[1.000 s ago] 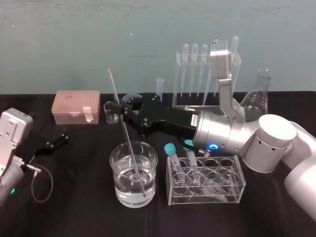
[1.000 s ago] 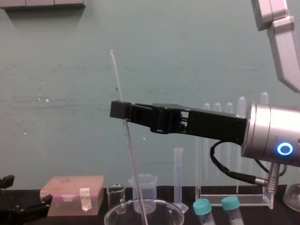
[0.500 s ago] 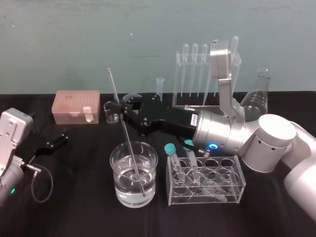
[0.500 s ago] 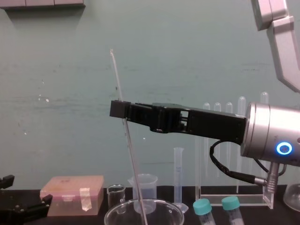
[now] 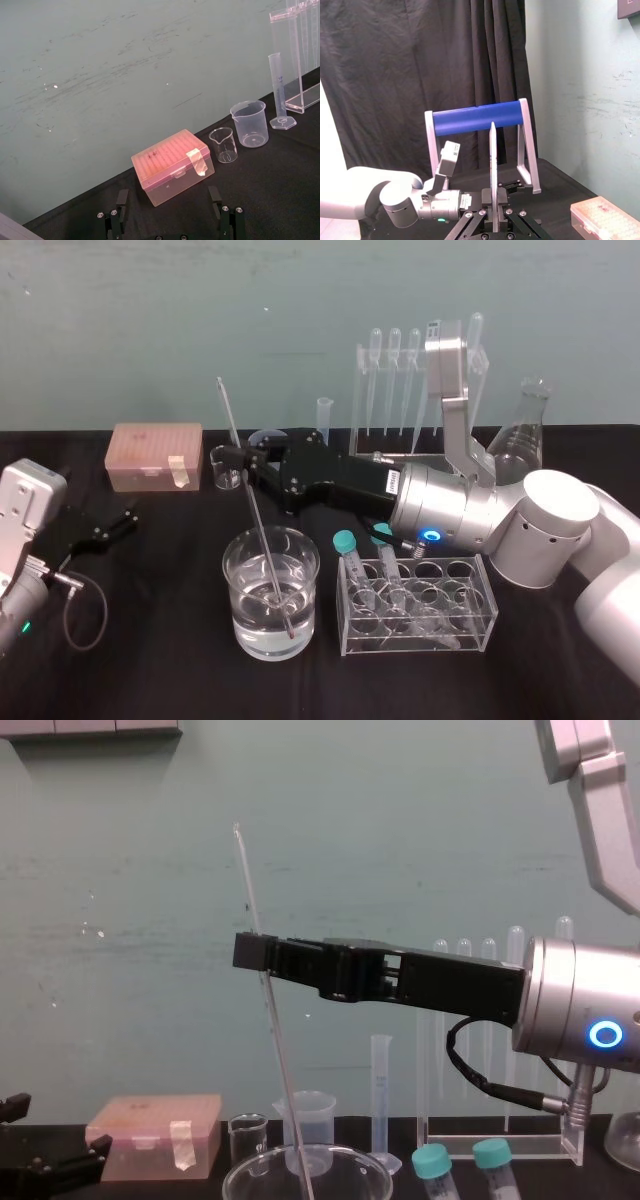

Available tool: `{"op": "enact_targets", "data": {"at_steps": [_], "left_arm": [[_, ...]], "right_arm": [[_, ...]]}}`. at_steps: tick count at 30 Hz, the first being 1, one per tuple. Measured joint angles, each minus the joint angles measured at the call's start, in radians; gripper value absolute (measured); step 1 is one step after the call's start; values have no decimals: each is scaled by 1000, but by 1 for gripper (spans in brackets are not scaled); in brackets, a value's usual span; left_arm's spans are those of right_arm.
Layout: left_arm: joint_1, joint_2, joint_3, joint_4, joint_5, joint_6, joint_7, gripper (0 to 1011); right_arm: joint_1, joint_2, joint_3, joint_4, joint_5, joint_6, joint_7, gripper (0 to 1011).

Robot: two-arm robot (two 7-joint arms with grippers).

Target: Hold the thermometer with one hand and immerse one end into the beaker, then reinsert it into the test tube rack.

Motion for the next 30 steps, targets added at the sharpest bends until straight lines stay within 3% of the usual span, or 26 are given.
{"op": "enact_targets", "data": {"at_steps": [30], "left_arm": [[0,0,0,0,0,0,0,1008]], "right_arm": [[10,-5,-4,20,1,1,8,56]]}}
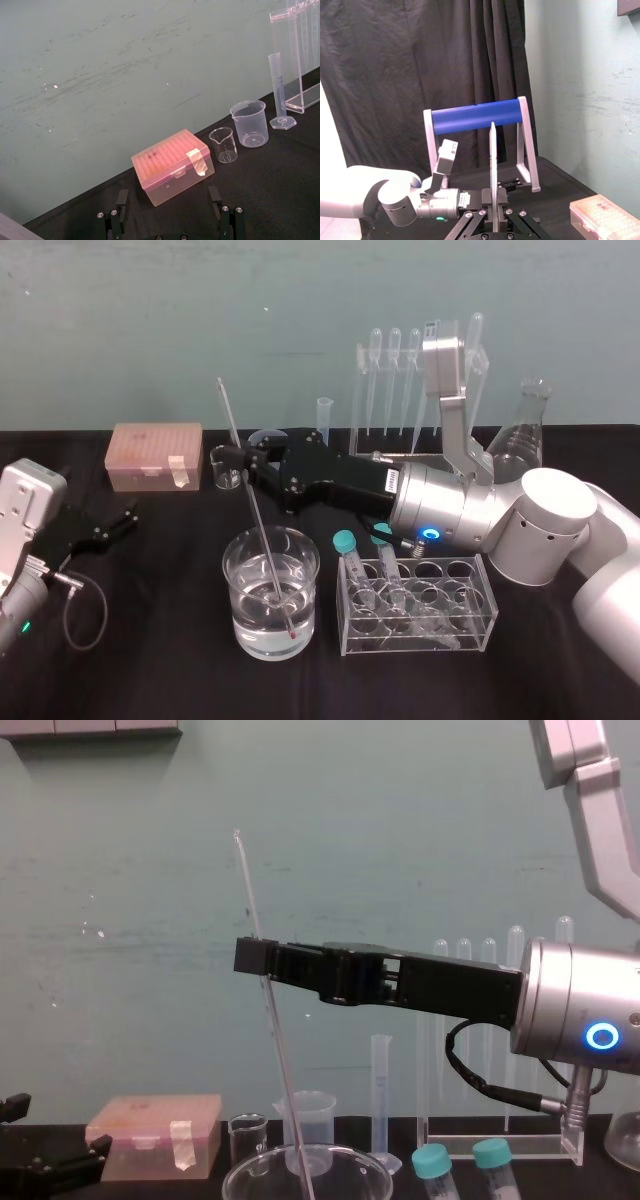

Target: Hold the thermometer with one hand and immerse one end into the beaker, then reinsert it into the test tube rack.

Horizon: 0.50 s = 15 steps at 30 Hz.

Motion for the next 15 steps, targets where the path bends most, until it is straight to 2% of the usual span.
{"op": "enact_targets", "data": {"at_steps": [15], "left_arm": [[0,0,0,0,0,0,0,1008]], "right_arm": [[4,-4,0,9,3,-4,6,56]]}}
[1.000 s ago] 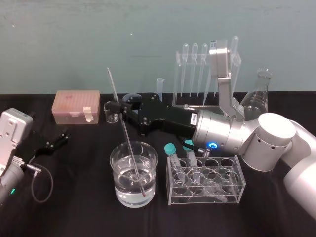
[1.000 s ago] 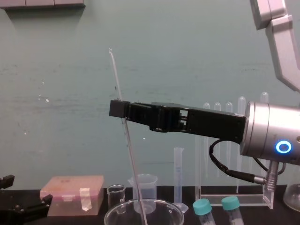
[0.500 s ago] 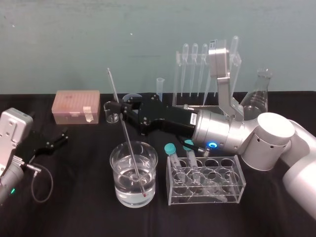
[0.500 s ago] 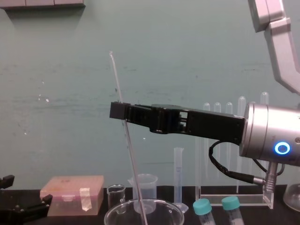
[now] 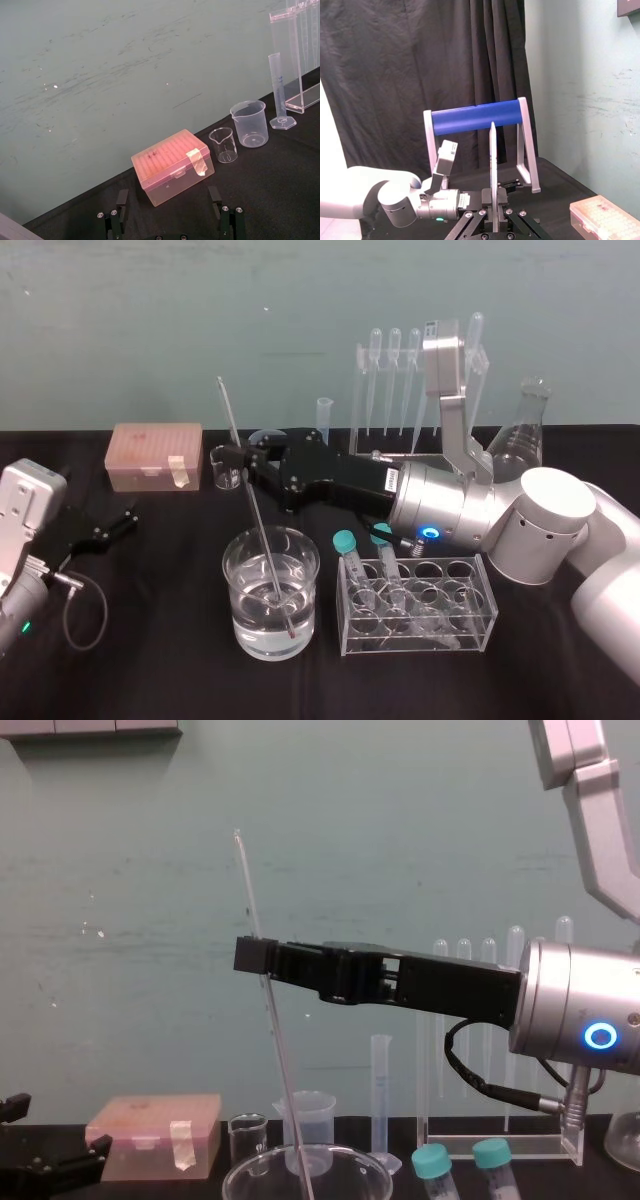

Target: Hold the thermometer with one hand and immerse one end into the beaker, then reinsert it into the test tube rack.

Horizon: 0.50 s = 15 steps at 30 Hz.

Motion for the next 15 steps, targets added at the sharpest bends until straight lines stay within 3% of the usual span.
{"op": "enact_targets", "data": {"at_steps": [15], "left_arm": [[0,0,0,0,0,0,0,1008]], "right_arm": [[-4,3,0,-7,0,1,-1,56]]}}
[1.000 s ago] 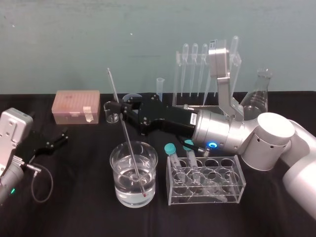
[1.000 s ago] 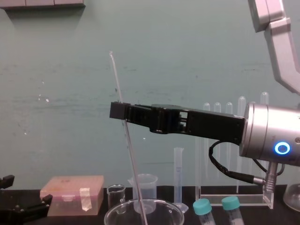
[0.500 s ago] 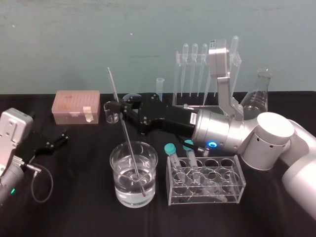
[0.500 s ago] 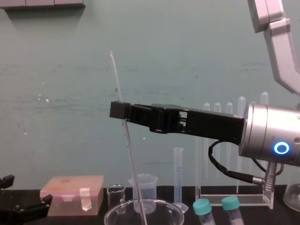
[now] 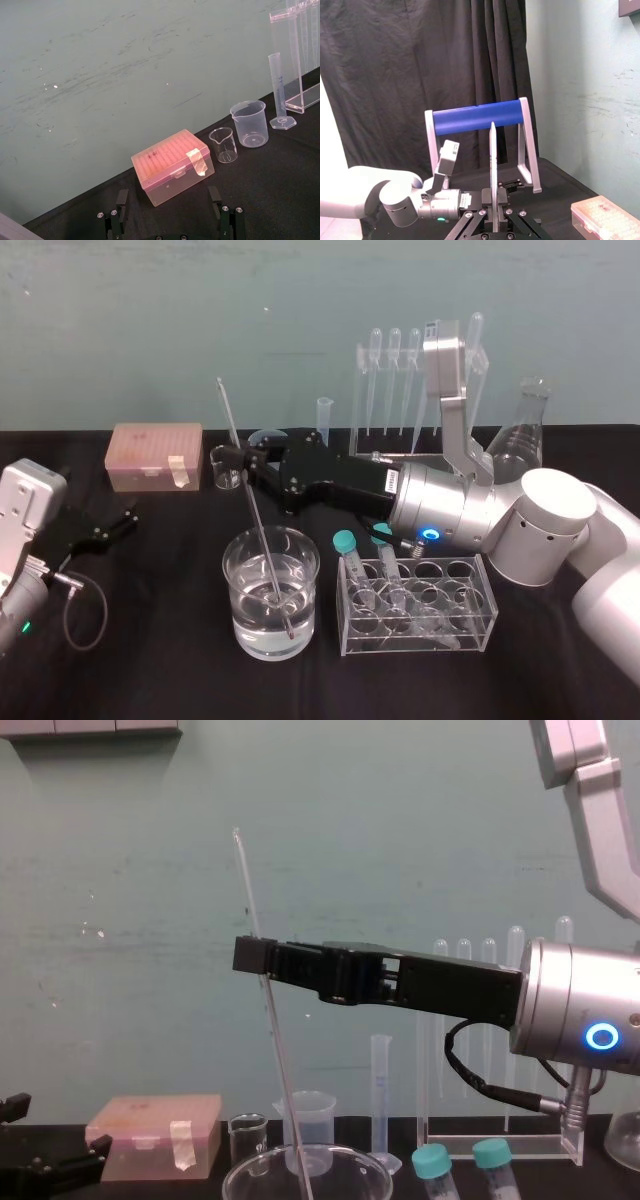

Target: Hold the thermometer with one hand and immerse one end into the beaker, then reinsert it into the test tube rack.

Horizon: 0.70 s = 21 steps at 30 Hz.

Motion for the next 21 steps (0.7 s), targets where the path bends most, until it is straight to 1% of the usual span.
{"op": "enact_targets", "data": {"at_steps": [21], "left_arm": [[0,0,0,0,0,0,0,1008]], "right_arm": [[-4,4,1,-10,-4,2,-6,56]]}}
